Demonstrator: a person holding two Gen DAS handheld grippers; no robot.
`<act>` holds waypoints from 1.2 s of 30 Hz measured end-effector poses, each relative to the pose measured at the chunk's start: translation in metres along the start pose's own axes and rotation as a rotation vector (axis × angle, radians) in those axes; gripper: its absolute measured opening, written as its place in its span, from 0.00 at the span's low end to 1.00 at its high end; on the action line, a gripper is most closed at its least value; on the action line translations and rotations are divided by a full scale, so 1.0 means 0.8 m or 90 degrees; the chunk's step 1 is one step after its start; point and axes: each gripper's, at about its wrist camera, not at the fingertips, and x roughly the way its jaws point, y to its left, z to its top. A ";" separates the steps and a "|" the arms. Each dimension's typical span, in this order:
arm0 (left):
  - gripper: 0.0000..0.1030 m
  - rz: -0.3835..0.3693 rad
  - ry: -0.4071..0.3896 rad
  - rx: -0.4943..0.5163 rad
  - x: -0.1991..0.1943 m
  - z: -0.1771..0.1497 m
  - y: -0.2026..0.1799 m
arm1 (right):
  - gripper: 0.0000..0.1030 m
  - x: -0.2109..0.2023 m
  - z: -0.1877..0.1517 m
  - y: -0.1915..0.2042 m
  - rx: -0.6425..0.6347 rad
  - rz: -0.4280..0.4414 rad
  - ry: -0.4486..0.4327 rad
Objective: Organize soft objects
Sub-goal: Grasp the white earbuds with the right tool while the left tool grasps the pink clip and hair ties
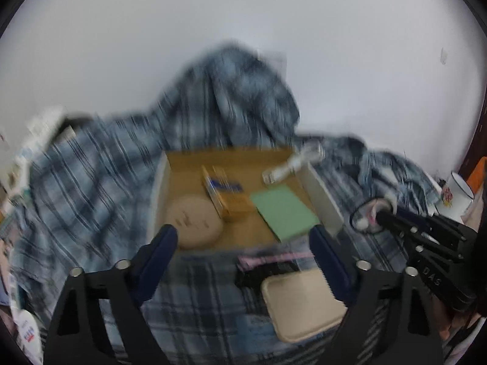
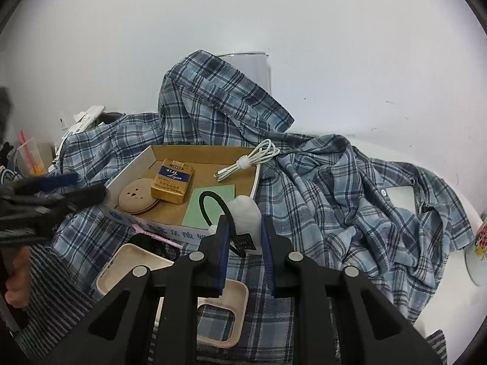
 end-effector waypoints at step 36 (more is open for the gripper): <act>0.33 -0.016 0.044 -0.011 0.007 -0.021 -0.006 | 0.18 -0.008 -0.001 -0.007 0.020 0.027 -0.016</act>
